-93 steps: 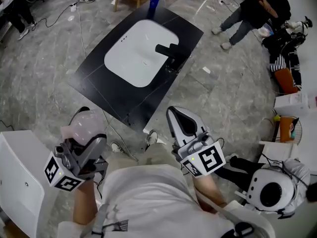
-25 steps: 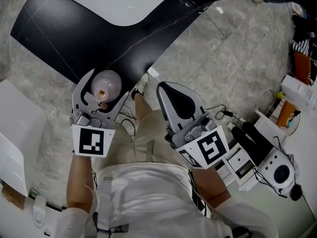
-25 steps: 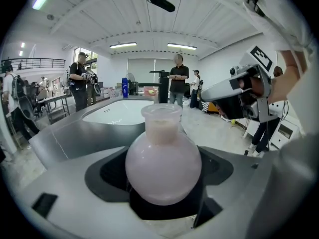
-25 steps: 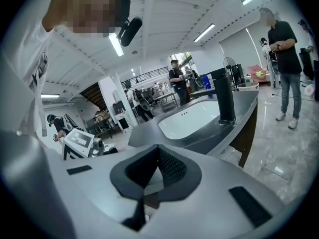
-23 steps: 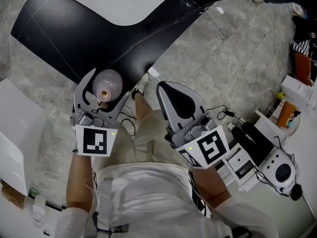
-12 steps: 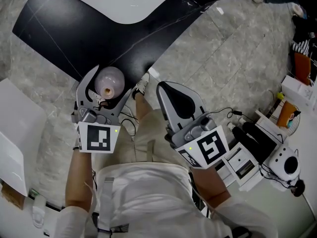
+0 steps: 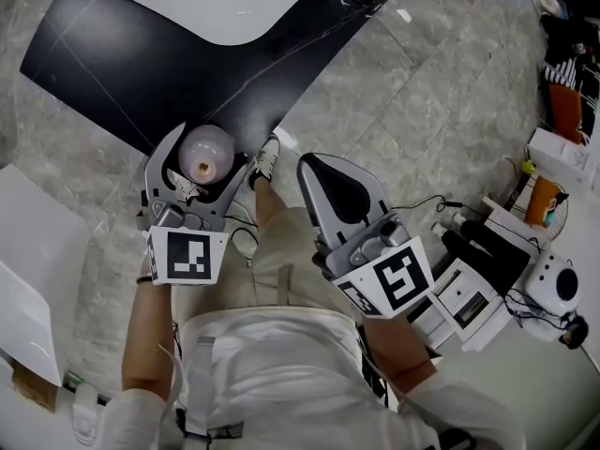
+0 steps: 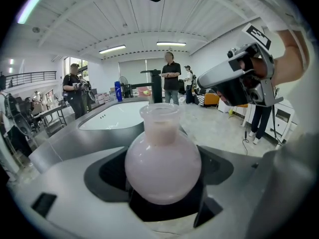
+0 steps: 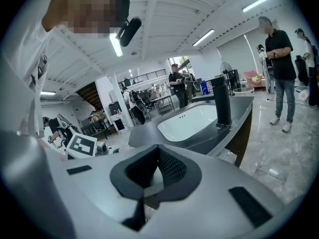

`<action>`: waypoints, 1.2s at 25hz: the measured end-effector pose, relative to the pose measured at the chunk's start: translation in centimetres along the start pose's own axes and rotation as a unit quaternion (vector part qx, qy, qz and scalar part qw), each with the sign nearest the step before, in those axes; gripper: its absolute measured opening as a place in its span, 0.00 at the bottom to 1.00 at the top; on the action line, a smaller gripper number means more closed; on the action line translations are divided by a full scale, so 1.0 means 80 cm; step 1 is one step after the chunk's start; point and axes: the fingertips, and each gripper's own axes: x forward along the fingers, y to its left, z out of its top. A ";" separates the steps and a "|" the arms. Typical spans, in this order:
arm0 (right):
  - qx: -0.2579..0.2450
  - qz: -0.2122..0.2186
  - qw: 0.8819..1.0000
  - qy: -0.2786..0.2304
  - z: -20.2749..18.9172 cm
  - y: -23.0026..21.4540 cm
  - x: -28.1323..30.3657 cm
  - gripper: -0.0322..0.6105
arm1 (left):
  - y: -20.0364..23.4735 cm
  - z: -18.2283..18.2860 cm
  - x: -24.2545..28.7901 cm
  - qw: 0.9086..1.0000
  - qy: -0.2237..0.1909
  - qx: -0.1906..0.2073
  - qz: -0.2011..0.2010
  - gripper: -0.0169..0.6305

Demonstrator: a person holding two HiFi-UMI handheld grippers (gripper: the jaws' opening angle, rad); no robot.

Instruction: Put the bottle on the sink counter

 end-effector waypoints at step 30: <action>-0.016 -0.026 0.998 -0.048 0.055 0.039 -0.024 0.07 | -0.003 0.040 -0.037 0.999 -0.027 -0.016 -0.045 0.82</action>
